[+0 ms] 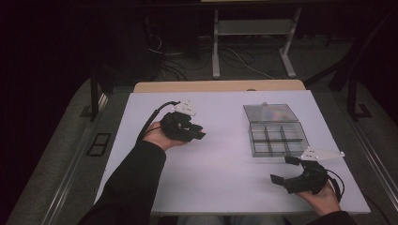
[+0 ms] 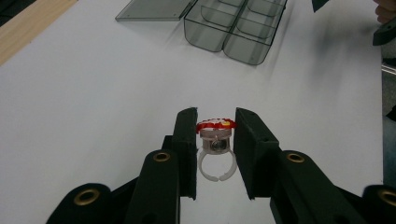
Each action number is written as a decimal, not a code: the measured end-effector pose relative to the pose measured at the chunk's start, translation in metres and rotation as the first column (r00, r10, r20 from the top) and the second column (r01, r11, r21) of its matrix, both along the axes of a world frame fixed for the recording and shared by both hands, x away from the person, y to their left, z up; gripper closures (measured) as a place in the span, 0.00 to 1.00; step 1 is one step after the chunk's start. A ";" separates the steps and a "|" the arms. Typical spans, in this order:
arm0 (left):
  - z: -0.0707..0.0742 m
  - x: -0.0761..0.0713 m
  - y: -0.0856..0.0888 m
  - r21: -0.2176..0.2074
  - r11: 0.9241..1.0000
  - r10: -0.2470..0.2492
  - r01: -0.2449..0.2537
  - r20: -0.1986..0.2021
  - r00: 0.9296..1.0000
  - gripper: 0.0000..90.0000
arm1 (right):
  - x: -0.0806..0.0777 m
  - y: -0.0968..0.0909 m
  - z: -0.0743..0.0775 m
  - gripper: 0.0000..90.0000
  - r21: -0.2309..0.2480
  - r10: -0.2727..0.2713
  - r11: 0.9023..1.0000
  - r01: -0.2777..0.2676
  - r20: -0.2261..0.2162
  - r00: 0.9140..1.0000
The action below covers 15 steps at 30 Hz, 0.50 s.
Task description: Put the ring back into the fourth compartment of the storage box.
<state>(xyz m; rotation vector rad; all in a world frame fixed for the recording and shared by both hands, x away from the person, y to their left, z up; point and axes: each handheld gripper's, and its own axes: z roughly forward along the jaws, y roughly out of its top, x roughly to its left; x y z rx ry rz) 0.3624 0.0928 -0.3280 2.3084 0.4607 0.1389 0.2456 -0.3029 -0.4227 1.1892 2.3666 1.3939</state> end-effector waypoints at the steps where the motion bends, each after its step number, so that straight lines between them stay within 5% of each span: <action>1: 0.000 0.001 -0.002 0.002 1.000 -0.005 0.005 0.002 1.000 0.77 | 0.000 0.000 0.000 0.00 0.000 0.000 1.000 0.000 0.000 1.000; 15: 0.007 0.010 -0.023 0.001 0.999 -0.044 0.044 0.020 0.999 0.77 | 0.000 -0.001 0.000 0.00 0.002 0.000 1.000 0.000 0.001 1.000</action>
